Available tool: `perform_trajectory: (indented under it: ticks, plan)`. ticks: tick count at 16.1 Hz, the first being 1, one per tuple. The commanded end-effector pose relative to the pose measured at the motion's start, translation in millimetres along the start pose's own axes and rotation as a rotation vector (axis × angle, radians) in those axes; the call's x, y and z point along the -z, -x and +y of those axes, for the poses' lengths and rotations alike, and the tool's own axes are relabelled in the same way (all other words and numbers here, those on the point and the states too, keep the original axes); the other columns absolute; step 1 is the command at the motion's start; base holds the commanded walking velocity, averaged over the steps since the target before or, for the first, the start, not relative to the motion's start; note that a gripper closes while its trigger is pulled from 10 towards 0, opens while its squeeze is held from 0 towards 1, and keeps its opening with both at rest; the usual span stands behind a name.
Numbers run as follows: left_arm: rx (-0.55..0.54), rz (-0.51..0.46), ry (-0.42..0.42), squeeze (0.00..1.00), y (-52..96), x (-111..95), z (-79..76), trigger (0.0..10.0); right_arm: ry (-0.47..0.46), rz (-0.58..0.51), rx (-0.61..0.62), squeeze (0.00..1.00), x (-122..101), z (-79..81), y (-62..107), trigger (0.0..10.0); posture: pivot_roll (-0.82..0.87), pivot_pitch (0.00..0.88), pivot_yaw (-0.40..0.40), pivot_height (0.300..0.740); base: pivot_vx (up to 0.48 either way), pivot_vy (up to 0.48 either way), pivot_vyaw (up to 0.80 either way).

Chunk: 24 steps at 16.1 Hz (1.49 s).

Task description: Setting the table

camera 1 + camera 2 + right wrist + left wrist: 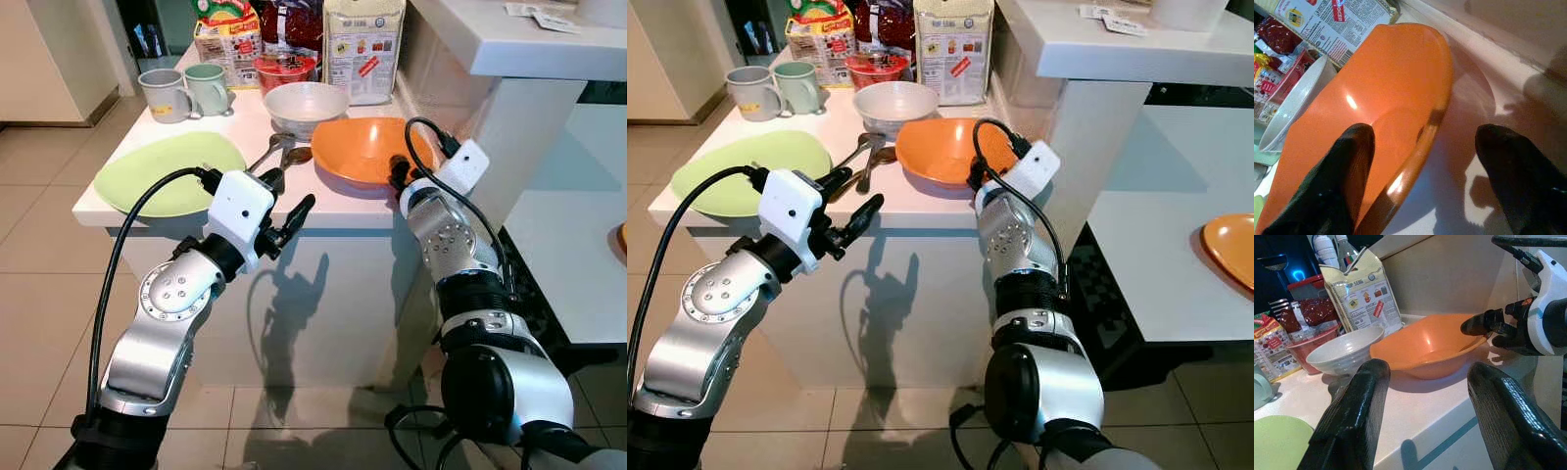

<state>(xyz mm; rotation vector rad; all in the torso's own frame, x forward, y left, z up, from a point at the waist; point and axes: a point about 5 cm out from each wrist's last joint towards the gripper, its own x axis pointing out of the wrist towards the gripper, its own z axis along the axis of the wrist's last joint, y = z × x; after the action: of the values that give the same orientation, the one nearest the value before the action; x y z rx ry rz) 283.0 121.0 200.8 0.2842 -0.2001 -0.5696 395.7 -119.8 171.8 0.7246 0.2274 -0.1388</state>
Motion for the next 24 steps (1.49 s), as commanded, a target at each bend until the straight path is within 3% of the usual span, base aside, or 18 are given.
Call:
perform_trajectory:
  ticks: [1,16,24]
  plan:
    - [0.014,-0.008,0.008,0.00,0.2,-3,-1.0,10.0,-0.027,-0.020,-0.023,0.00,-9,8.4,-1.1,0.0,0.03,0.000,0.004,0.740,0.000,0.000,0.00]
    - [0.022,-0.008,0.001,0.00,-1.3,-3,-3.3,10.0,-0.089,0.009,0.030,0.00,-5,-4.2,-2.6,0.0,0.02,0.000,0.008,0.740,0.000,0.000,0.00]
    - [0.011,-0.026,0.010,0.00,-3.7,-5,-4.6,10.0,-0.162,-0.004,0.013,0.00,-5,-12.0,5.1,0.0,0.02,0.000,0.015,0.740,0.000,0.000,0.00]
